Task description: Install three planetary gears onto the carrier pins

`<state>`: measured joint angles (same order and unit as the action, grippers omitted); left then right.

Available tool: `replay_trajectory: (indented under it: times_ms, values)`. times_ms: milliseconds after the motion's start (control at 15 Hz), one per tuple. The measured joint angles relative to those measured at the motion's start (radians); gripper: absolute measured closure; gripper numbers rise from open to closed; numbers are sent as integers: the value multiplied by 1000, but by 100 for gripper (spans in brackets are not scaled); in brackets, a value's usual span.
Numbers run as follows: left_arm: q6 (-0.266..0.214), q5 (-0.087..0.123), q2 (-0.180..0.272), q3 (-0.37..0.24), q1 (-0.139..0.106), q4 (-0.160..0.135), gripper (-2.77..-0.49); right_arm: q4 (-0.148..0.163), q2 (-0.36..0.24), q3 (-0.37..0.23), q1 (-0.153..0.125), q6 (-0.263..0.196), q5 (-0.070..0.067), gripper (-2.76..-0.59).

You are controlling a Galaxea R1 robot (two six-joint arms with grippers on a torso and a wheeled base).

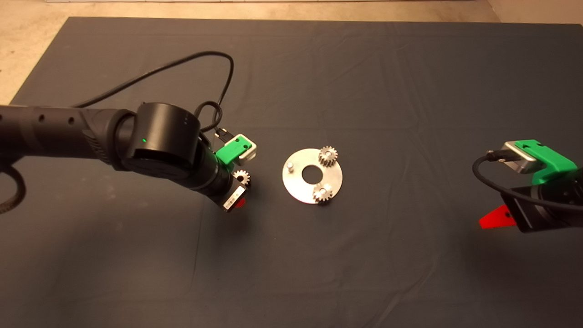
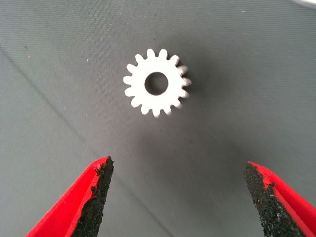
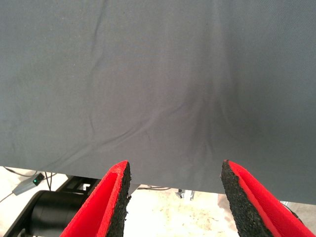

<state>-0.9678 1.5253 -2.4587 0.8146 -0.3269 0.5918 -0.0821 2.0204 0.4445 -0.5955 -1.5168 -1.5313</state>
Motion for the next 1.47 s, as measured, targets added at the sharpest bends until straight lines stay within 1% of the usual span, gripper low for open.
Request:
replay_trajectory:
  times_ms: [200, 400, 533, 667, 867, 1067, 1133, 1267, 1333, 1467]
  values:
    - [21, 0, -5, 46, 9, 15, -189, 0, 3, -3, 0, 0, 0, -134]
    - [87, 1, -19, 118, 21, 20, -189, 0, 3, -3, 0, 0, 0, -134]
    - [98, 0, -33, 142, 25, 25, -189, 0, 5, -4, 0, 0, 0, -134]
    - [98, -7, -46, 146, 25, 25, -189, 0, 6, -4, 0, 0, 0, -134]
    - [98, -29, -47, 146, 25, 25, -189, 0, 6, -4, 0, 0, 0, -134]
    - [81, -33, -53, 148, 25, 25, -189, 0, 8, -4, 0, 0, -1, -134]
    - [75, -37, -58, 148, 25, 25, -189, 0, 10, -4, 0, 0, 0, -134]
    - [72, -72, -60, 153, 25, 25, -189, 0, 11, -4, 0, 0, 0, -134]
    - [72, -81, -60, 163, 25, 25, -189, 0, 11, -4, 0, 0, 0, -134]
    - [72, -86, -60, 170, 30, 26, -189, 0, 13, -4, 0, 0, 0, -134]
